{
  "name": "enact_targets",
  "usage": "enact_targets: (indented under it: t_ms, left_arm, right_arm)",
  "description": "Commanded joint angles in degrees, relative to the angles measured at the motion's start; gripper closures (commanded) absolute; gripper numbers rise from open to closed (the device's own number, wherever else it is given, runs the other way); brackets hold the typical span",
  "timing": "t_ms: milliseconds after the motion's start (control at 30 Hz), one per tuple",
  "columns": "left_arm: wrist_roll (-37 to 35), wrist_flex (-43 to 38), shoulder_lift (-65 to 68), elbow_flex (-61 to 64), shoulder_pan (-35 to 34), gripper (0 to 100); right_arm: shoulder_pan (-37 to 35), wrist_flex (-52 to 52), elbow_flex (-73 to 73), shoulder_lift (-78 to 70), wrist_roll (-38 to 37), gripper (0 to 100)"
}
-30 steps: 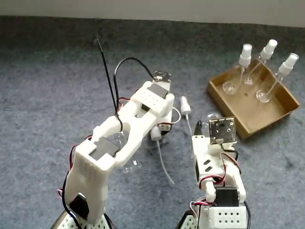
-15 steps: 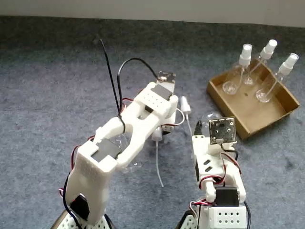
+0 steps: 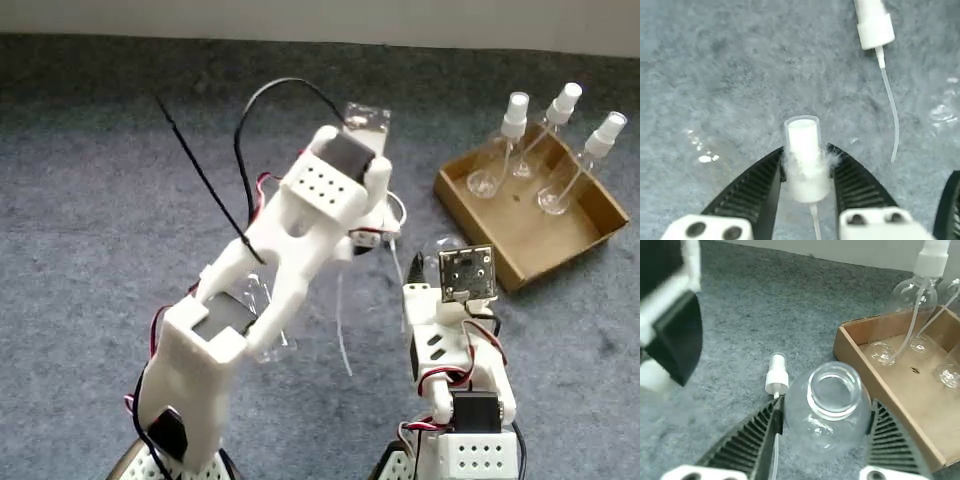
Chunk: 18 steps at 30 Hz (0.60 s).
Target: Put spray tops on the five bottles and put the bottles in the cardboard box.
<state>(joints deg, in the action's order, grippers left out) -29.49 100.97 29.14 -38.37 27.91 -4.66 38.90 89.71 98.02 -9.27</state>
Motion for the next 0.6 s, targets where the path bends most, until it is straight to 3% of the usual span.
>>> enact_targets:
  t_ms: [0, 167, 567]
  left_arm:
    - [10.11, 1.14, -2.42, -4.18, -3.65, 99]
    - [19.34, 1.14, -13.14, 0.31, -4.18, 100]
    - [19.78, 1.05, -37.05, 2.95, -9.63, 100]
  right_arm:
    - [-3.12, -1.45, -0.92, 1.01, 0.44, 78.9]
    - [-9.01, -1.45, -0.92, 1.01, 0.44, 78.9]
    - [-18.77, -1.45, -0.75, 1.01, 0.09, 78.9]
